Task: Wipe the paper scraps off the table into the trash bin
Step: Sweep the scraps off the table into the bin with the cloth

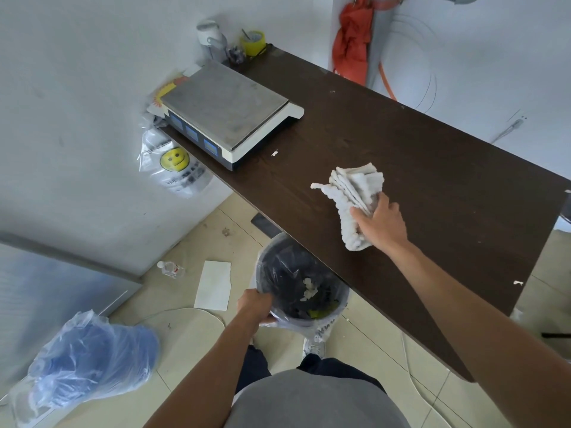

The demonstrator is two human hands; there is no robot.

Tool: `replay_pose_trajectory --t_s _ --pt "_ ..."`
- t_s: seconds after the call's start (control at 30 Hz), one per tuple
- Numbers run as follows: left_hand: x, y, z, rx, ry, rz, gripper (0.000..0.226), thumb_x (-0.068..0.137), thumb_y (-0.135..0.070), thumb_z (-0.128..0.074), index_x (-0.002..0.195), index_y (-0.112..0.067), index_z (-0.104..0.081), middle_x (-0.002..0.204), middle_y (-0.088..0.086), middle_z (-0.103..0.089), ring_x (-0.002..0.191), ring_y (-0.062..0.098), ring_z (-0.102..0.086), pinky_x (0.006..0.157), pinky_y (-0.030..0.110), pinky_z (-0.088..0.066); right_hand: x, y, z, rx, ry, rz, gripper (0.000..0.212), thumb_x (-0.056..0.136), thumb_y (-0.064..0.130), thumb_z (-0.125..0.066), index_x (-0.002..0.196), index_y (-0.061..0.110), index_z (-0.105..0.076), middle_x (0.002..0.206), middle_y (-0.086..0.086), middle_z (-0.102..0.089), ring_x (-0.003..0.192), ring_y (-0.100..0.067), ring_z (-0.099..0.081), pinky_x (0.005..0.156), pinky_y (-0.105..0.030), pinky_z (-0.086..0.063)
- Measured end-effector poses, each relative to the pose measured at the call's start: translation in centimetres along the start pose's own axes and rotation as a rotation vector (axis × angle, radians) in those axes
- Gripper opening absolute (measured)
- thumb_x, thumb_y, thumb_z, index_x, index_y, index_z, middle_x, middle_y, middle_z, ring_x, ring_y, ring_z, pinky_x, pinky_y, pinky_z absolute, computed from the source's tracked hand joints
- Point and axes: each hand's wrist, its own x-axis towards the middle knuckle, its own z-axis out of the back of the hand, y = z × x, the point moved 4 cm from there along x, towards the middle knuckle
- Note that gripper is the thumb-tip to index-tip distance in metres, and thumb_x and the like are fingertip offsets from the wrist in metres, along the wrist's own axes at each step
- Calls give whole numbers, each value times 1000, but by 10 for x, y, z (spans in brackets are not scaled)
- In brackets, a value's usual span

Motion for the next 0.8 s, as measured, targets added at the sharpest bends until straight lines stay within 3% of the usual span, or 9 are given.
replay_pose_trajectory --t_s 0.1,0.27,0.33,0.57,0.8 --pt "0 -1 1 12 -2 -1 25 94 -21 -52 105 -7 -70 90 6 -72 77 20 -70 59 26 -55 -2 -5 -9 -89 86 -15 79 88 60 -51 147 14 -27 133 -20 -41 118 -37 -47 95 -47 -43" --pt "-2 -4 3 19 -12 -2 22 95 -18 -51 102 -7 -69 81 3 -70 59 12 -68 38 17 -45 -11 -5 -14 -139 31 31 68 91 58 -48 140 13 -36 128 -20 -43 114 -35 -48 94 -45 -41" --pt "-2 -4 3 13 -12 2 20 96 -17 -51 102 -7 -68 80 4 -70 54 11 -67 37 17 -45 -13 -2 -12 -141 -20 50 66 90 57 -50 136 11 -40 127 -20 -44 113 -34 -48 95 -46 -41" --pt "-3 -5 3 -18 -13 5 16 98 -15 -52 93 -8 -65 78 5 -70 37 5 -63 34 15 -44 -19 22 -12 -210 -171 267 71 89 52 -59 138 5 -39 142 -22 -40 129 -36 -42 106 -46 -35" --pt "-4 2 9 -45 -34 25 16 94 -15 -53 88 -9 -66 75 5 -69 34 6 -62 33 15 -42 -28 48 -30 -178 -166 427 66 88 50 -62 136 10 -40 133 -15 -49 117 -30 -51 96 -41 -46"
